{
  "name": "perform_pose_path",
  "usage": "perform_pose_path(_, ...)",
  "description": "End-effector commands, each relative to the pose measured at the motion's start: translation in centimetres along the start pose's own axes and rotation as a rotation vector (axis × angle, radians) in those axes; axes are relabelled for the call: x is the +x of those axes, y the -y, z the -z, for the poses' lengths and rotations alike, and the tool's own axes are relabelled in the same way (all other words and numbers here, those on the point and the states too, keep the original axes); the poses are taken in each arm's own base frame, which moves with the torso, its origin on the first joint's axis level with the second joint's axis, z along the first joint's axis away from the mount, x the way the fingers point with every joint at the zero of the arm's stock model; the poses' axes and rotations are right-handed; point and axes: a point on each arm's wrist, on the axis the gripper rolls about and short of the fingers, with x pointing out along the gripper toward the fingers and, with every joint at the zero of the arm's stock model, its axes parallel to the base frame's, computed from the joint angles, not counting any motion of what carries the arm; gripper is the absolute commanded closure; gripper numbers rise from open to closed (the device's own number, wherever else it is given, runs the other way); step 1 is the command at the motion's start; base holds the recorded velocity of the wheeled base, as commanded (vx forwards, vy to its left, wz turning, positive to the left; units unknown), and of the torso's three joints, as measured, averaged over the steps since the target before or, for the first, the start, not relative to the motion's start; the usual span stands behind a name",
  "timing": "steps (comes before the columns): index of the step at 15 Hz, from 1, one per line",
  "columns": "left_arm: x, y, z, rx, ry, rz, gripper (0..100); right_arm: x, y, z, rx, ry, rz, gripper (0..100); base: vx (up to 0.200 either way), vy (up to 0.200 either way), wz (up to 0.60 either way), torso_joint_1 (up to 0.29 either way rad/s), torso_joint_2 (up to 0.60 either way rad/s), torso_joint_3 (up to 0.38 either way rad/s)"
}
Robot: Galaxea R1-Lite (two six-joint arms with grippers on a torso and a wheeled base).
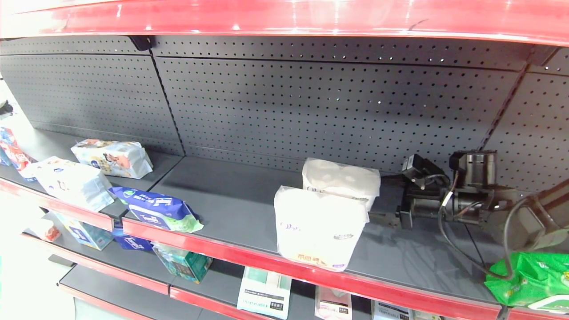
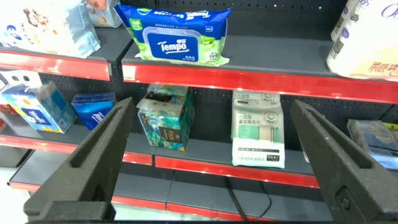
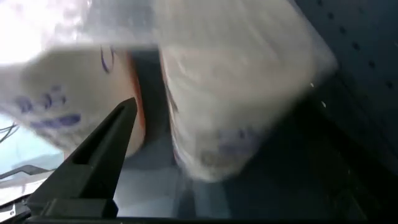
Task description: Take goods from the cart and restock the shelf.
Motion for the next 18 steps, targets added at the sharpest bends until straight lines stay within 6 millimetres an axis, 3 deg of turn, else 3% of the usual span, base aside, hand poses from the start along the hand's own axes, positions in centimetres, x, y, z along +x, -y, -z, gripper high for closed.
perform_pose_path(1,0.0,0.0,0.0,0.000,-0.001,0.000,0,-3.8,-1.1,-0.6,0.007,-0.011,0.070,0,0.000,0.000,0.00,0.000,0.00,0.000)
perform_pose_path(3,0.0,0.0,0.0,0.000,-0.001,0.000,0,-7.2,-2.2,-0.3,0.040,-0.030,0.139,0,0.000,0.000,0.00,0.000,0.00,0.000)
perform_pose_path(5,0.0,0.0,0.0,0.000,-0.001,0.000,0,-10.4,-2.9,-1.8,0.099,-0.035,0.234,0,0.000,0.000,0.00,0.000,0.00,0.000)
perform_pose_path(7,0.0,0.0,0.0,0.000,-0.001,0.000,0,-12.3,-4.3,-2.8,0.149,-0.056,0.308,0,0.000,0.000,0.00,0.000,0.00,0.000)
perform_pose_path(11,0.0,0.0,0.0,0.000,-0.001,0.000,0,-16.6,-10.9,-2.9,0.194,-0.121,0.623,0,0.000,0.000,0.00,0.000,0.00,0.000)
perform_pose_path(14,0.0,0.0,0.0,0.000,-0.001,0.000,0,-20.6,-17.0,-2.6,0.210,-0.018,1.039,0,0.000,0.000,0.00,0.000,0.00,0.000)
perform_pose_path(16,0.0,0.0,0.0,0.000,-0.001,0.000,0,-21.8,-20.1,-1.2,0.199,0.079,1.151,0,0.000,0.000,0.00,0.000,0.00,0.000)
perform_pose_path(18,0.0,0.0,0.0,0.000,-0.001,0.000,0,-22.3,-22.1,-0.4,0.194,0.127,1.115,0,0.000,0.000,0.00,0.000,0.00,0.000)
